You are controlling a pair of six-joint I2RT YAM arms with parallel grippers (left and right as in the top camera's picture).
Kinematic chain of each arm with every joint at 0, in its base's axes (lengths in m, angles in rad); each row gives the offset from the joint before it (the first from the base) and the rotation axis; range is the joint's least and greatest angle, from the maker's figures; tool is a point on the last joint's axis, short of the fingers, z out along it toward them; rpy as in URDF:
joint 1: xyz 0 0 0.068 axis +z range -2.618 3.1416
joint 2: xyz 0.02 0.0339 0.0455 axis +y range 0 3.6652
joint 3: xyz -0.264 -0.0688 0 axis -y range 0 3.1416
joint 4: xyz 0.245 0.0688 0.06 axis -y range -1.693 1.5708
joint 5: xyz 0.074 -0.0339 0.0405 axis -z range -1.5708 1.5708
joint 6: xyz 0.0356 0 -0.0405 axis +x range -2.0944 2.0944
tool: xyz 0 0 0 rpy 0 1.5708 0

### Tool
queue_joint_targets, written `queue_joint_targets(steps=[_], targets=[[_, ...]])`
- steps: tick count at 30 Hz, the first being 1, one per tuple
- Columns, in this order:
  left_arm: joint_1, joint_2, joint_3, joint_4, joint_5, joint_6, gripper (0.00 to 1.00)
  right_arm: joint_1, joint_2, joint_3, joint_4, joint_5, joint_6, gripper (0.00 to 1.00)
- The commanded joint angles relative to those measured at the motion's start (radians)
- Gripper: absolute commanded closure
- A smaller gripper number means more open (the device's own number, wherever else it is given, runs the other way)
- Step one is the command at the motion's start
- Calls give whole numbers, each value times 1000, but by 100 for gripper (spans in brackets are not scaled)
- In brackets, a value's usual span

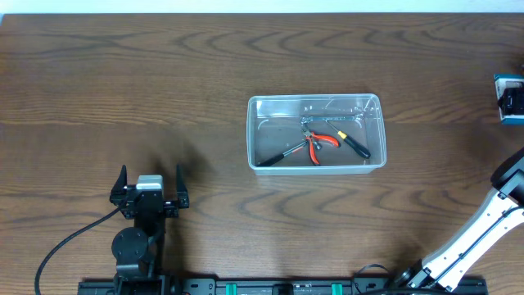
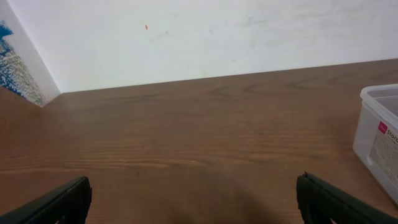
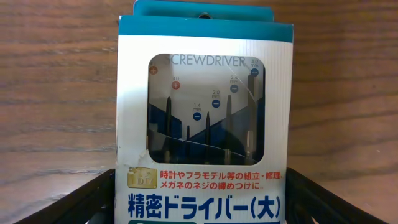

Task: Pack container
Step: 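Lower the right gripper and close it on the boxed screwdriver set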

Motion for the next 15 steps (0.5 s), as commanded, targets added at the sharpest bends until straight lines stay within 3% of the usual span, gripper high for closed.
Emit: queue_joint_targets(steps=[1, 4, 15], targets=[[-1, -5, -30, -18, -5, -5, 2, -9, 23, 12, 6, -54, -4, 21], [-1, -5, -30, -18, -5, -5, 2, -9, 23, 12, 6, -54, -3, 31], [-1, -5, -30, -18, -5, -5, 2, 20, 5, 17, 5, -69, 12, 31]])
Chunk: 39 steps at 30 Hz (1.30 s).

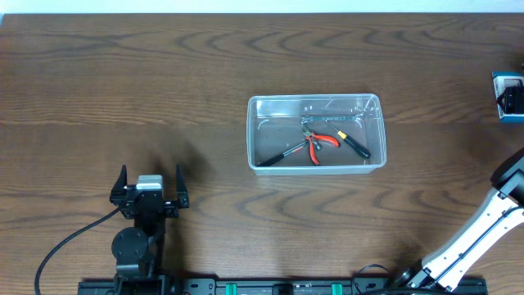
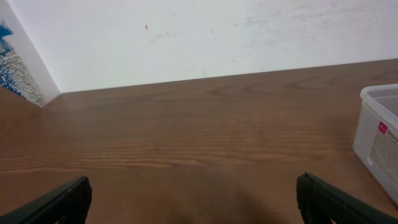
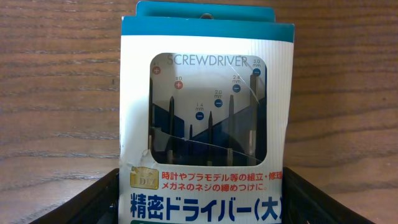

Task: Pack container
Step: 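Lower the right gripper and close it on the boxed screwdriver set, then lift the box and carry it left over the container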

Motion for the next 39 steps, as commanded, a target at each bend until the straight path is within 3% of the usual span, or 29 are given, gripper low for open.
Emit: queue_joint_targets(steps=[1, 12, 23, 34, 39], targets=[[-1, -5, -30, -18, -5, -5, 2, 24, -3, 21, 1, -39, 15, 31], [-1, -5, -30, -18, -5, -5, 2, 131, -170, 34, -31, -48, 15, 34], [-1, -5, -30, -18, -5, -5, 2, 328, -423, 34, -127, -60, 3, 34], [-1, -5, -30, -18, -5, -5, 2, 636, -609, 34, -412, -70, -216, 30], [-1, -5, -30, -18, -5, -5, 2, 768, -620, 34, -562, -62, -244, 30]])
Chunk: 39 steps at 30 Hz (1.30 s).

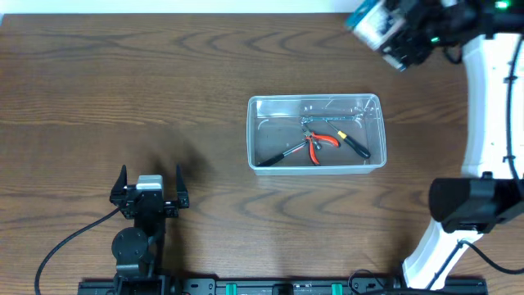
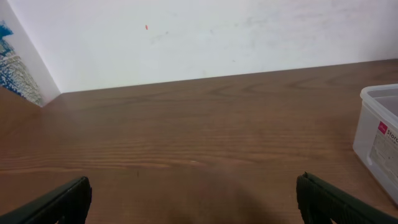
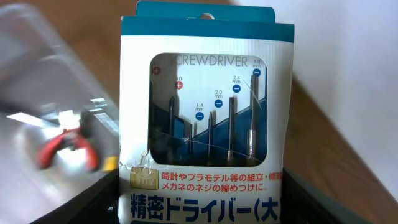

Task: Pack container
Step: 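Lift the box and carry it left over the container, then lower the box into the container and open the right gripper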

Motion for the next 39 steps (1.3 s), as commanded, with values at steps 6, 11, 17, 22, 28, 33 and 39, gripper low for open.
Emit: queue_joint_targets(steps=[6, 11, 17, 22, 28, 33, 39], targets=[[-1, -5, -30, -17, -5, -5, 2, 193, -29, 18, -158, 14, -54, 34], [-1, -5, -30, -18, -5, -5, 2, 283, -25, 5, -198, 99, -82, 38], [-1, -5, -30, -18, -5, -5, 2, 317, -24, -16, -209, 99, -82, 33], [-1, -5, -30, -18, -5, -5, 2, 322, -24, -75, -213, 89, -82, 30], [-1, -5, -30, -17, -5, -5, 2, 331, -24, -241, -196, 70, -82, 30], [-1, -5, -30, -18, -5, -5, 2, 353, -24, -364, -145, 67, -82, 29], [-1, -5, -30, -17, -5, -5, 2, 369, -24, -508, -18, 67, -82, 29]])
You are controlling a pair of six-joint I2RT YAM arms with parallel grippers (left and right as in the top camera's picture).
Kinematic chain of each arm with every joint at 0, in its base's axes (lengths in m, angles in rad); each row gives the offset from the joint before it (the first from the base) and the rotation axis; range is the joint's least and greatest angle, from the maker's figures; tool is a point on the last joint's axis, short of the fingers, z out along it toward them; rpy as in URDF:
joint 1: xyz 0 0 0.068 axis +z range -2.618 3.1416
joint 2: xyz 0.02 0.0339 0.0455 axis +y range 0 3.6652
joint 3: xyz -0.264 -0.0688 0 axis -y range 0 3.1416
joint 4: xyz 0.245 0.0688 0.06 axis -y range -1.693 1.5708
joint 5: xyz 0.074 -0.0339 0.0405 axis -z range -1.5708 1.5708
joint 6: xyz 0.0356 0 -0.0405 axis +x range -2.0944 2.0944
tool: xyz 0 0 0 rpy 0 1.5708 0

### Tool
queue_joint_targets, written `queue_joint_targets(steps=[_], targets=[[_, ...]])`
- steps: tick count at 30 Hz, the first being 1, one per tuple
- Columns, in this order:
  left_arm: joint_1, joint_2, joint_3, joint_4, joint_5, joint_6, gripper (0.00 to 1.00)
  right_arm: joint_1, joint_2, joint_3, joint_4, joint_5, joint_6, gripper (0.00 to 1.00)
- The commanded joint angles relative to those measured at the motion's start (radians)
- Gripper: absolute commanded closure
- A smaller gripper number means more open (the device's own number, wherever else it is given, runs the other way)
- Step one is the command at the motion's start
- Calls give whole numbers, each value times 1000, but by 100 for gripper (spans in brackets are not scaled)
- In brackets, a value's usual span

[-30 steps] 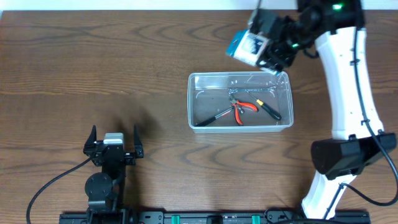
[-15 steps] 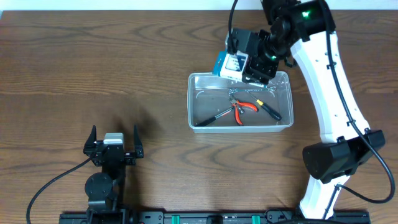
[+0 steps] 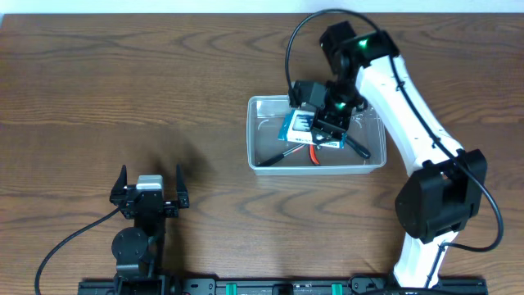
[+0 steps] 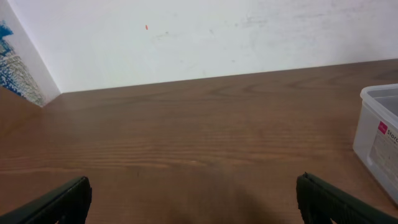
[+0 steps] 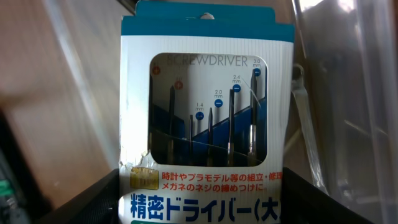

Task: Pack container
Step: 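Lower the box into the container and open the right gripper, then withdraw the right gripper right and down away from the container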

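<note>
The clear plastic container (image 3: 262, 105) stands mid-table, its corner also showing in the left wrist view (image 4: 379, 134). Inside lie red-handled pliers (image 3: 316, 151) and a black tool with a yellow band (image 3: 359, 147). My right gripper (image 3: 321, 123) is shut on a blue-and-white screwdriver set pack (image 3: 300, 123), held over the container's middle. In the right wrist view the pack (image 5: 208, 106) fills the frame with the container's clear walls around it. My left gripper (image 3: 150, 195) stays open near the front left, nothing between its fingers (image 4: 59, 199).
Bare brown wood surrounds the container (image 3: 123, 90). A white wall (image 4: 186, 37) rises behind the table's far edge. The right arm (image 3: 401, 90) reaches in from the front right over the container's right end.
My right gripper carried the screwdriver pack from above the table's back right edge to over the middle of the container. The left gripper has not moved.
The pack lay on the wood at the far right edge with my right gripper around it, and stayed so half a second later. Then it was held high at the back right. Now it hangs inside the container's outline. The left arm stayed parked throughout.
</note>
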Motion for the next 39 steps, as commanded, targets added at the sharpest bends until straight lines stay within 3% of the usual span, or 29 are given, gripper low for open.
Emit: queue_joint_targets(steps=[1, 7, 13, 14, 16, 18, 23, 29, 33, 39], targets=[[-1, -5, -30, -18, -5, -5, 2, 13, -24, -68, 50, -20, -11, 29], [-1, -5, -30, -18, -5, -5, 2, 12, -24, -178, 183, -16, -11, 19], [-1, -5, -30, -18, -5, -5, 2, 12, -24, -271, 304, 12, -11, 16], [-1, -5, -30, -18, -5, -5, 2, 10, -24, -282, 317, 18, -11, 14], [-1, -5, -30, -18, -5, -5, 2, 6, -24, -293, 329, 18, -11, 1], [-1, -5, -30, -18, -5, -5, 2, 3, -25, -290, 329, 18, 4, 1], [-1, -5, -30, -18, -5, -5, 2, 3, -37, -200, 323, 89, 158, 1], [-1, -5, -30, -18, -5, -5, 2, 1, -110, 33, 307, 327, 418, 1], [-1, -5, -30, -18, -5, -5, 2, -27, -227, 126, 303, 418, 558, 1], [-1, -5, -30, -18, -5, -5, 2, -137, -455, 129, 291, 426, 738, 1]])
